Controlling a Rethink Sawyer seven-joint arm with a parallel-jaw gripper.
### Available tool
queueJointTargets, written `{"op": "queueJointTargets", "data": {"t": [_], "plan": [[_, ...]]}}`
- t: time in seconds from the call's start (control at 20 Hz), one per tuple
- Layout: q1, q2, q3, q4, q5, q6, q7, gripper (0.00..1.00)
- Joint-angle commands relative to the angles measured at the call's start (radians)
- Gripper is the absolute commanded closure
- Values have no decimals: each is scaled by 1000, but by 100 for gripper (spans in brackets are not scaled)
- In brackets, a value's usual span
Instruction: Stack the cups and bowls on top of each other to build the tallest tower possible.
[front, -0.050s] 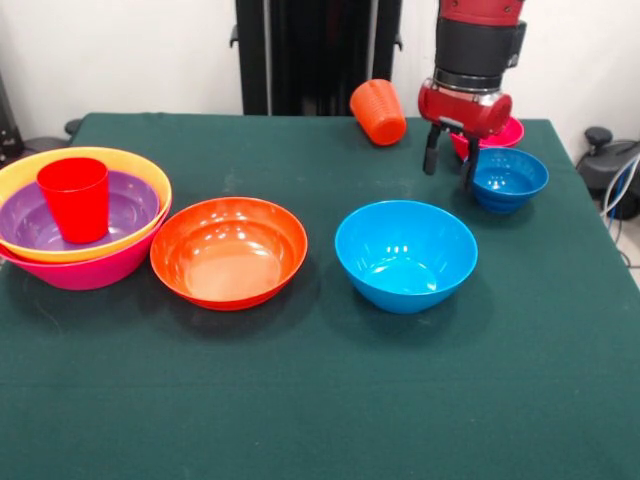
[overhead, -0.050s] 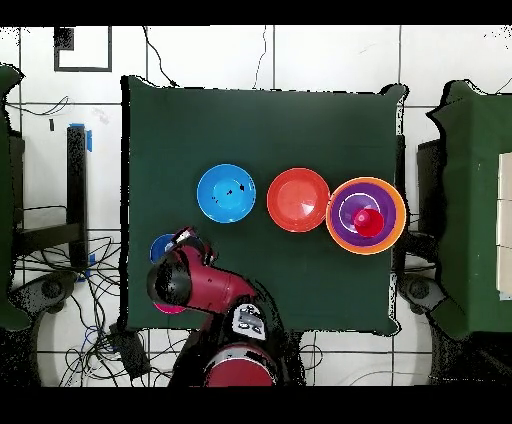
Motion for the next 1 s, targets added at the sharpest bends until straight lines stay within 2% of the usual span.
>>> {"op": "queueJointTargets", "data": {"t": [0.05,0.25,0.6,1.0], "plan": [[-30,72,134,-63,-34,-104,203,0],[-40,79,167,-62,-35,-123,209,0],[-67,46,225,-32,-48,-114,217,0],[-106,-117,291,80,-32,3,224,0]]}}
